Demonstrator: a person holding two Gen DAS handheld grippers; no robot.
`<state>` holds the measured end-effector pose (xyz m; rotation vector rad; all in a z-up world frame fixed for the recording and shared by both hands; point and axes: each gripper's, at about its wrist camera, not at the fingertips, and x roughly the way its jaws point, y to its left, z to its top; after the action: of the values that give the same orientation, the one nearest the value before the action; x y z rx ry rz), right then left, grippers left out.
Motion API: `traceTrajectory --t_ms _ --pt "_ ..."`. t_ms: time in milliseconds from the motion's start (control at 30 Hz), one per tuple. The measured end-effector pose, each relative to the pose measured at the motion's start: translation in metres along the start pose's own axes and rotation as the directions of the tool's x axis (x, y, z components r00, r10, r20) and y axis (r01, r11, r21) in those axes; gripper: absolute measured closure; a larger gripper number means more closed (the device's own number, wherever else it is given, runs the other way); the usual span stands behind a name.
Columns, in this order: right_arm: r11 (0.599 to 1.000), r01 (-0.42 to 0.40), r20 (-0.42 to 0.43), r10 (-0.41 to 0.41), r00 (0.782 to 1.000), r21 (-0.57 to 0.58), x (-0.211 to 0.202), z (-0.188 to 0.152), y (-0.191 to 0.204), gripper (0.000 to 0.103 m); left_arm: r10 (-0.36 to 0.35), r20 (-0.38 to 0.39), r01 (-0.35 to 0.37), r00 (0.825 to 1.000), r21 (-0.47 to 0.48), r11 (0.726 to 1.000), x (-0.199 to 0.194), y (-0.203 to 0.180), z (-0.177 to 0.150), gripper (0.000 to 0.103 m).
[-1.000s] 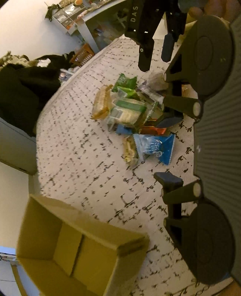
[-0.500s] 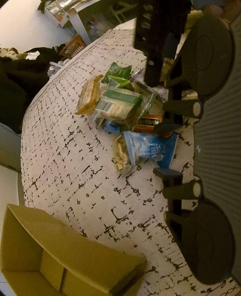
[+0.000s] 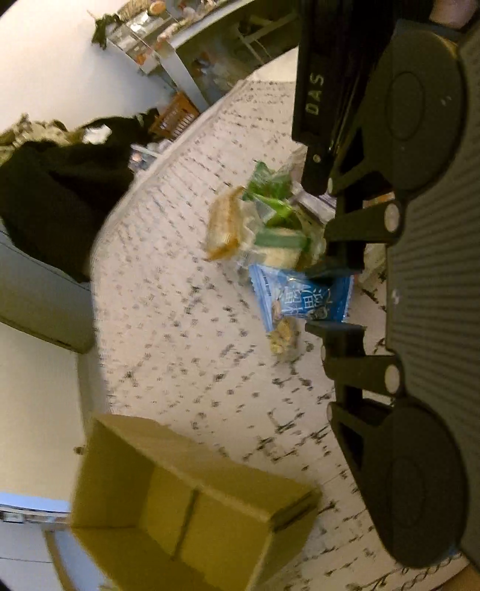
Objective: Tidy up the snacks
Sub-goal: 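Grasp the blue snack packet with the left tool while the right tool grasps a clear pastry packet, then carry both packets over the cardboard box and open both tools to drop them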
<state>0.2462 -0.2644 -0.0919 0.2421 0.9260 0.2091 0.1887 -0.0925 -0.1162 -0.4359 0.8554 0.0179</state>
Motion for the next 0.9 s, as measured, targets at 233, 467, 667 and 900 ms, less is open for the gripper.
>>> traceTrajectory --t_ms 233,467,667,900 --pt "0.997 -0.066 0.092 0.069 0.993 -0.034 -0.02 0.002 0.02 0.071 -0.021 0.095 0.022 0.995 -0.002 1.0 -0.037 0.002 0.014 0.081" --pt "0.992 -0.105 0.157 0.114 0.981 -0.066 -0.032 0.011 0.044 0.071 -0.005 0.166 0.005 0.986 0.003 1.0 -0.067 0.012 0.025 0.081" --pt "0.987 -0.134 0.179 0.148 0.973 -0.087 -0.032 0.012 0.07 0.071 0.027 0.217 -0.027 0.976 -0.005 1.0 -0.089 0.024 0.036 0.081" --pt "0.976 -0.191 0.192 0.208 0.959 -0.104 -0.025 0.008 0.101 0.07 0.062 0.254 -0.057 0.965 -0.03 0.998 -0.107 0.043 0.048 0.081"
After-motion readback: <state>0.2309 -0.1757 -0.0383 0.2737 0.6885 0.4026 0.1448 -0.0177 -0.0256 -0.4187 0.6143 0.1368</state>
